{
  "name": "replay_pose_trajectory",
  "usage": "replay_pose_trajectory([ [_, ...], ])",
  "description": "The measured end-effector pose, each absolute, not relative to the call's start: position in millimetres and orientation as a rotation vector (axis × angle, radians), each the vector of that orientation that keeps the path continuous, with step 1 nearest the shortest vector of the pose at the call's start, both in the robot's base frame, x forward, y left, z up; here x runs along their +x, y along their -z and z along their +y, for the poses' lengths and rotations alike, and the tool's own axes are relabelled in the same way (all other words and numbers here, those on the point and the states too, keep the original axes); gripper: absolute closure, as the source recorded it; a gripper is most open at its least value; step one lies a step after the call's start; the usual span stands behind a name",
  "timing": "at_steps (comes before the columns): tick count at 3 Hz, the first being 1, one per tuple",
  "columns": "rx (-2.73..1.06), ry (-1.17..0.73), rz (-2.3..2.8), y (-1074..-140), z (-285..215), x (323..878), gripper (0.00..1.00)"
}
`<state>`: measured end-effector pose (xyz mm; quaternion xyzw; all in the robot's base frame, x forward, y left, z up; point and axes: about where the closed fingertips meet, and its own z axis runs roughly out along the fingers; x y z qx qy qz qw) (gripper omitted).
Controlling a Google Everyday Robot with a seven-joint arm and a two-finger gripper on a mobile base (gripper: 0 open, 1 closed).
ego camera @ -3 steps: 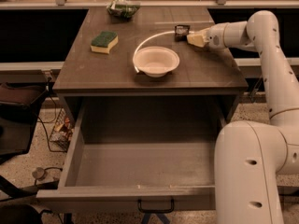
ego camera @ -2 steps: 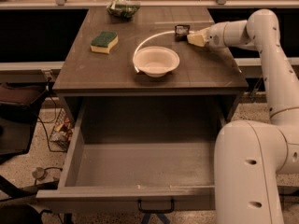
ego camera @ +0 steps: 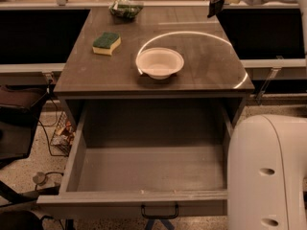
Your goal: Place rxbar chocolate into top drawer
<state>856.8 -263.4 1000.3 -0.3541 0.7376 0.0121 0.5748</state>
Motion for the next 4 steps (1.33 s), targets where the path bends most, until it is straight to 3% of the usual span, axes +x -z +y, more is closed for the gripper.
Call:
replay_pose_trajectory([
  [4, -0.950, 0.281, 1.521, -1166, -290, 771, 1.00],
])
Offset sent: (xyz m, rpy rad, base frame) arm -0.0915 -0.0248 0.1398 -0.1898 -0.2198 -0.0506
